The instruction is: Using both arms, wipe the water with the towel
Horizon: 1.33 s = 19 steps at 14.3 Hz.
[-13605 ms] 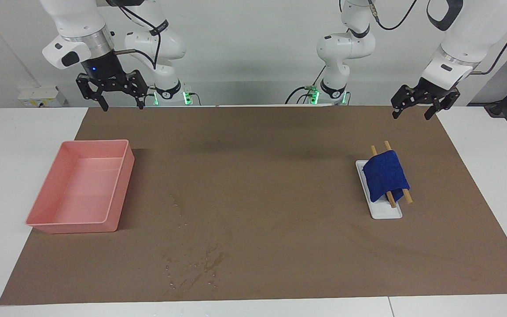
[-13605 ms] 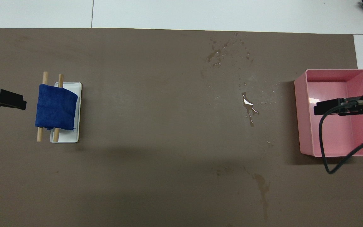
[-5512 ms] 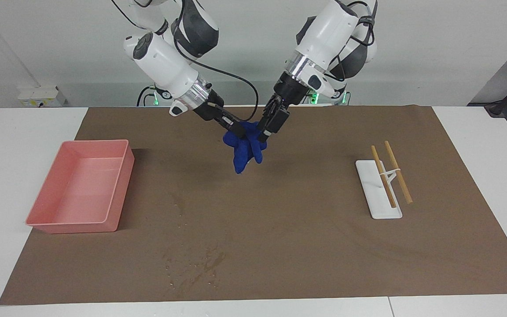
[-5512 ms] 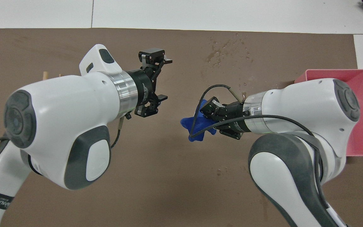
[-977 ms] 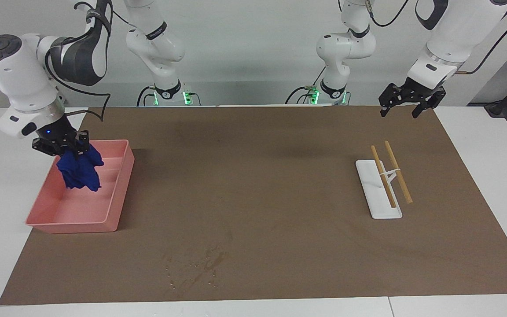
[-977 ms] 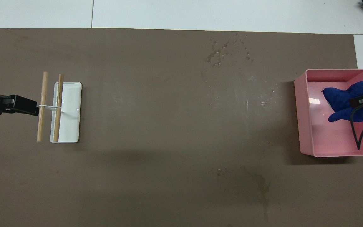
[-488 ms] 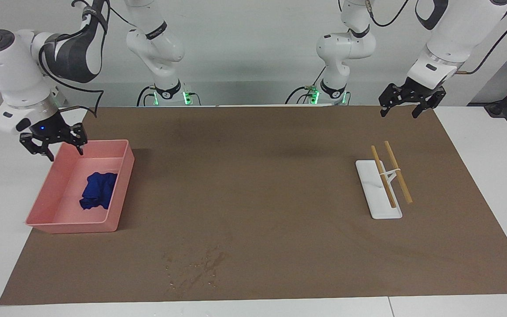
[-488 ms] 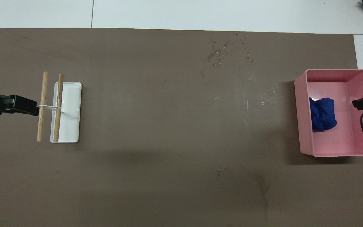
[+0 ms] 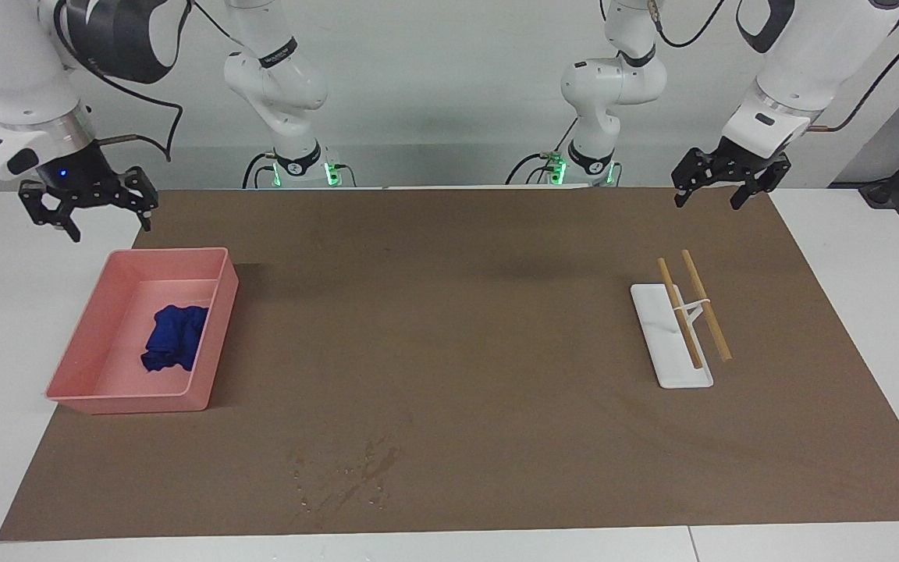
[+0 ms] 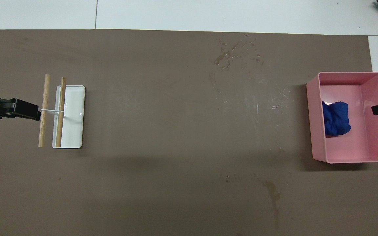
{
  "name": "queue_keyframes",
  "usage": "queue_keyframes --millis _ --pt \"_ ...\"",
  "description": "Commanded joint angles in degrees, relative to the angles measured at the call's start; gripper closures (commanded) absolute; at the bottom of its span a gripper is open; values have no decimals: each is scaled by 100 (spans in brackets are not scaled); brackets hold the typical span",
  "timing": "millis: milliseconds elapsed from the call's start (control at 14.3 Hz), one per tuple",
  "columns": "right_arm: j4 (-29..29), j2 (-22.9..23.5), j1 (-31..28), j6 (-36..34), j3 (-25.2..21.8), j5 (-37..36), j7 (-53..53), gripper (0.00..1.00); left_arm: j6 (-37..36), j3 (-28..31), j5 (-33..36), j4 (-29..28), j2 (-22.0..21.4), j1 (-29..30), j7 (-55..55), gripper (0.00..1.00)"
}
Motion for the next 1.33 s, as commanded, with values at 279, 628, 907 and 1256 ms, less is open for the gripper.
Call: queue_keyframes --millis 279,628,907,1256 --pt "-106 -218 86 -171 301 124 583 0 -38 -7 41 -21 -32 26 69 0" --pt "-53 -192 166 -249 337 133 767 0 -38 -7 41 -21 -32 26 69 0" --pt "-44 -201 166 -329 337 342 802 0 -30 -7 41 -21 -32 26 69 0" --pt "26 -210 953 -487 -266 406 1075 0 -38 -7 41 -21 -32 26 69 0"
